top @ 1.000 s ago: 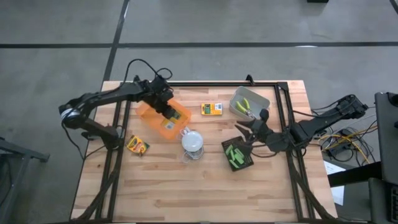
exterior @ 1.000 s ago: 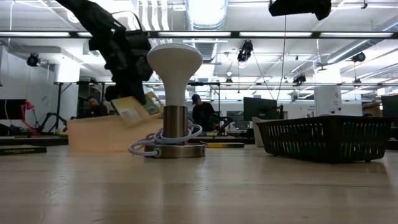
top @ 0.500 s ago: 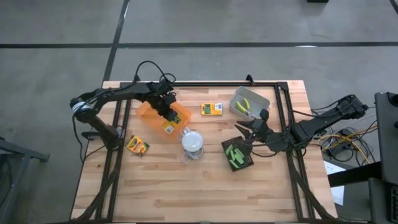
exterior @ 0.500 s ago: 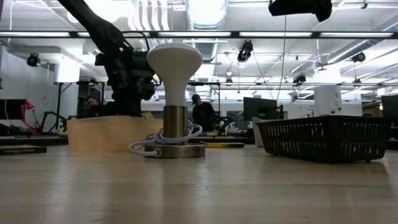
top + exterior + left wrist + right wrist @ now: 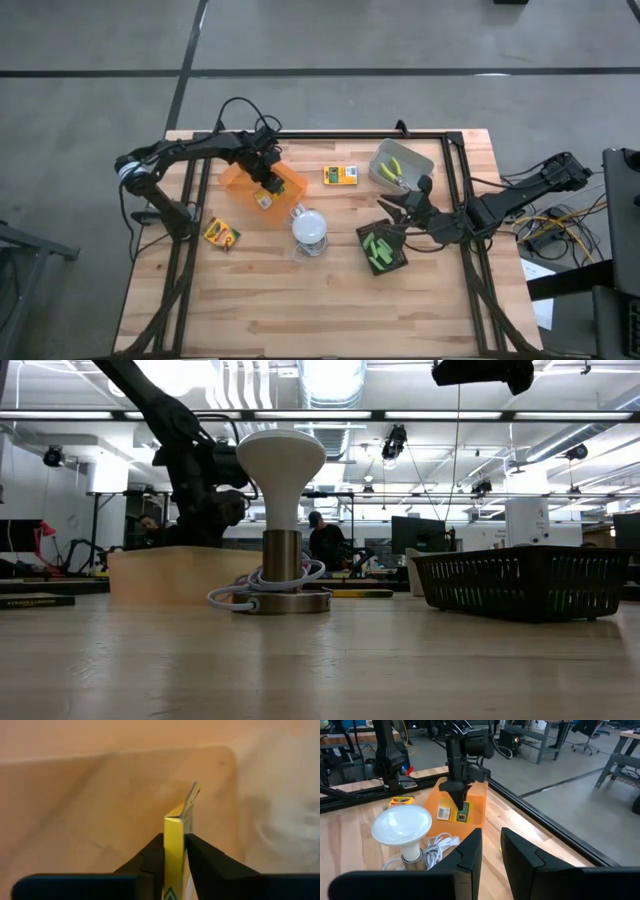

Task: Pick & Place School Supplies
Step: Put the box of crayon into the orange bin

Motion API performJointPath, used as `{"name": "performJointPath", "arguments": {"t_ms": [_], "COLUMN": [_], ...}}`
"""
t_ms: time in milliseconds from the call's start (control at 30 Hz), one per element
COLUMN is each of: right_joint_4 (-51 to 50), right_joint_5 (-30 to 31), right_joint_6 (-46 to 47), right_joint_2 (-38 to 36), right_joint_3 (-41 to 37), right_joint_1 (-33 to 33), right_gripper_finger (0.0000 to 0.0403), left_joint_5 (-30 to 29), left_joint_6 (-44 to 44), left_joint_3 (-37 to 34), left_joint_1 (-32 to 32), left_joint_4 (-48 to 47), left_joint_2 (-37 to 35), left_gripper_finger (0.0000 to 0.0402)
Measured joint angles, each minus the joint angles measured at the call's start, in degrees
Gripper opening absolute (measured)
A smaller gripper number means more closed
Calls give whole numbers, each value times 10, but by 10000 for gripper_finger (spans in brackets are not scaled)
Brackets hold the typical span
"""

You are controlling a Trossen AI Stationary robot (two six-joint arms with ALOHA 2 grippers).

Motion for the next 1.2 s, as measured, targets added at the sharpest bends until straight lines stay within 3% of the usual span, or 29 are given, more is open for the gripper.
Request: {"name": "performJointPath", "arguments": {"t_ms": [400,667,867,1200], "right_joint_4": [0,-1,0,-1], "right_joint_5": [0,0,0,-5], "right_joint_6": [0,0,1,12], "right_joint_2": [0,0,0,0], "right_joint_3": [0,0,0,0], "right_joint_1": [0,0,0,0], "right_gripper_finger": [68,68,68,68], "left_joint_5": [-24,-85,-73,-69], "left_joint_6": [10,21,8,-84], "left_joint_3": [0,40,138,362], "left_joint_1": [0,4,4,-9], "left_joint_4": [-4,-72,-195,-333], "left_joint_2": [0,0,-1,-26], "left_gripper_finger": [146,169,167,167]}}
